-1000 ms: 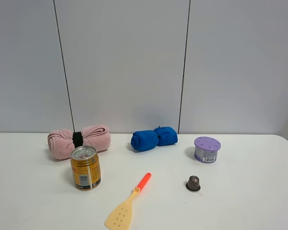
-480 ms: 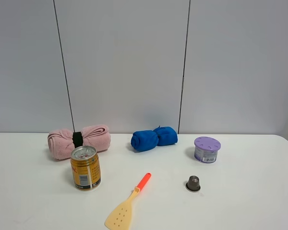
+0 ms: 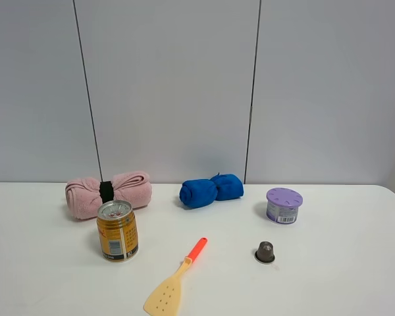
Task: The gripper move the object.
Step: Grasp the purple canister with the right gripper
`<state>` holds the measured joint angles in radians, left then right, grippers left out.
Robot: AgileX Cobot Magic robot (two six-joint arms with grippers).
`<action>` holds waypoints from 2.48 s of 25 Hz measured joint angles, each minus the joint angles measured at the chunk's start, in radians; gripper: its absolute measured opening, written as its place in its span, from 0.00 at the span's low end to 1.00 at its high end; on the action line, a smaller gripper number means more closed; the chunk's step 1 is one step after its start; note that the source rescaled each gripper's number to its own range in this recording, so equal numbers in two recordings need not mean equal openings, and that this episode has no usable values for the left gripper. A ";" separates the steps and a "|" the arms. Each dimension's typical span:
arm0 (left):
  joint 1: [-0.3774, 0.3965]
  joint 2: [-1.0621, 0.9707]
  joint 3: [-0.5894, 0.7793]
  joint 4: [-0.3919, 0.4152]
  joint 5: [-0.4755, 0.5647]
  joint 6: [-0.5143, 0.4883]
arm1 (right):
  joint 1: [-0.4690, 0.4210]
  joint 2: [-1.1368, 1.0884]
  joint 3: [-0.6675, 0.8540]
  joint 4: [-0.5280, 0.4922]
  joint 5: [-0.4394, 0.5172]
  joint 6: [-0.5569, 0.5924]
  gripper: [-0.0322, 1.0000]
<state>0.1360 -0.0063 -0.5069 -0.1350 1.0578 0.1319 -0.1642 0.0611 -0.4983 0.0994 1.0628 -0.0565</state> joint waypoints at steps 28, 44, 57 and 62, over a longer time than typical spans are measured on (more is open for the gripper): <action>0.000 0.000 0.000 0.000 0.000 0.000 | 0.381 1.225 -0.573 -0.175 -0.305 0.096 1.00; 0.000 0.000 0.000 0.000 0.000 0.000 | 0.420 1.947 -1.062 -0.250 -0.210 0.118 1.00; 0.000 0.000 0.000 0.000 0.000 0.000 | 0.421 2.024 -1.083 -0.285 -0.354 0.155 1.00; 0.000 0.000 0.000 0.000 0.000 0.000 | 0.421 2.062 -1.083 -0.293 -0.413 0.166 1.00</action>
<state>0.1360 -0.0063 -0.5069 -0.1350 1.0578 0.1319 0.2570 2.1229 -1.5816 -0.1940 0.6500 0.1090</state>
